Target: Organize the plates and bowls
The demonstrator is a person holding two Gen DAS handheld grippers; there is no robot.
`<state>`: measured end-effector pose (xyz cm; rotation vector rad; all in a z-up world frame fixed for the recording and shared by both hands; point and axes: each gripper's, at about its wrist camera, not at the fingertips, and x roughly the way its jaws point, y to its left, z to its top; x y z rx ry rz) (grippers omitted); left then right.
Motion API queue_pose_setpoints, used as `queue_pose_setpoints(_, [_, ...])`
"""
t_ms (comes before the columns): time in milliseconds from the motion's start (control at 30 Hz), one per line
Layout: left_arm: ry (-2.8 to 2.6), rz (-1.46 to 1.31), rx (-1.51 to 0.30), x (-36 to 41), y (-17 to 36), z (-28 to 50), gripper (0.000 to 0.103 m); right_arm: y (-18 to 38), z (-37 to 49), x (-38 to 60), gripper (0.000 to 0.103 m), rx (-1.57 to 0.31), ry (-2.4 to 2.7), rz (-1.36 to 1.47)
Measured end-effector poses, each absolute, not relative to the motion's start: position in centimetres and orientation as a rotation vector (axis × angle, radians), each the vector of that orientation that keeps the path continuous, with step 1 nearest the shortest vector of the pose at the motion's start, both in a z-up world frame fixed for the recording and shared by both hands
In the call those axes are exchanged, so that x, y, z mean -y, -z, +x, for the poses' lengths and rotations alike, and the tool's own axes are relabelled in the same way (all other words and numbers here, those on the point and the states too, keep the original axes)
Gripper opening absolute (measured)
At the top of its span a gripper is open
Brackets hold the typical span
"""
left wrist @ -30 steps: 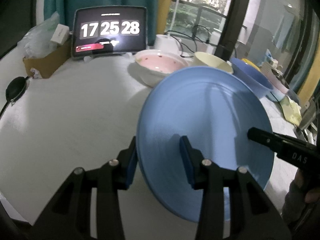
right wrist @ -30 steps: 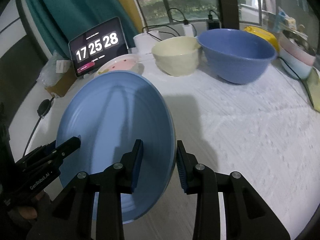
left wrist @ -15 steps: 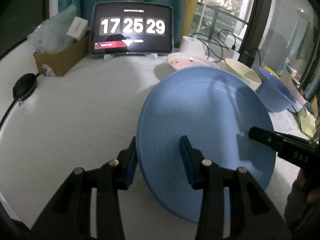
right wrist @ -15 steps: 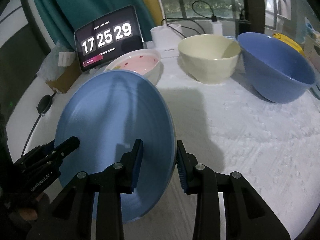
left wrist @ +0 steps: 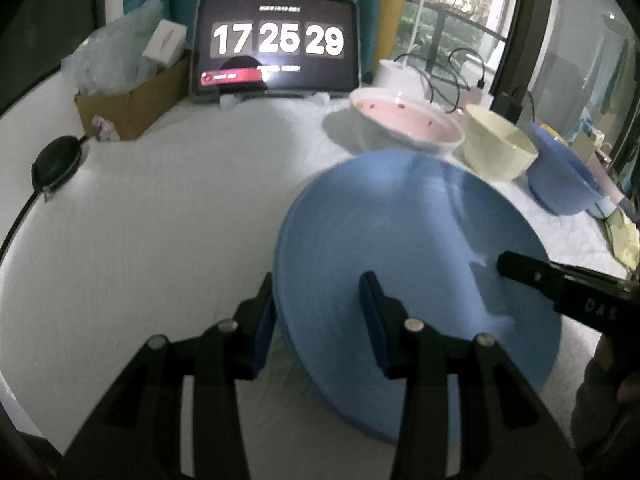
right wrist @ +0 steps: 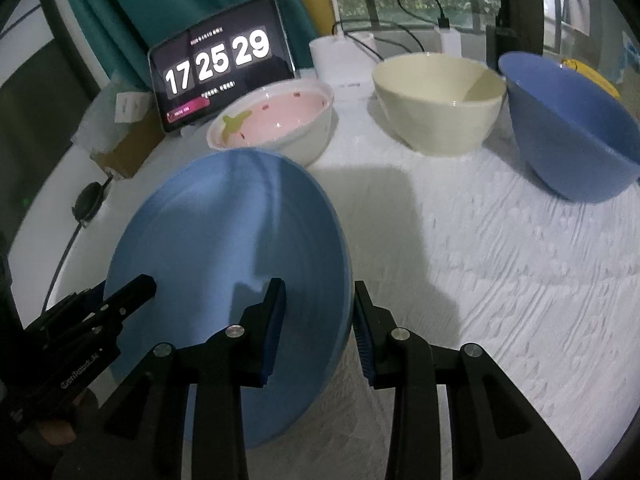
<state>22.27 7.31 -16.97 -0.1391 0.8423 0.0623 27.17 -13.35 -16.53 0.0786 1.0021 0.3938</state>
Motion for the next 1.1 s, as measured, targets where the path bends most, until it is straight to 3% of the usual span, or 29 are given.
queue_pose_setpoints(1100, [-0.041, -0.073, -0.706, -2.2, 12.1, 20.0, 0.046, 12.7, 24.4, 19.9, 0.037, -0.878, -0.28, 0.078])
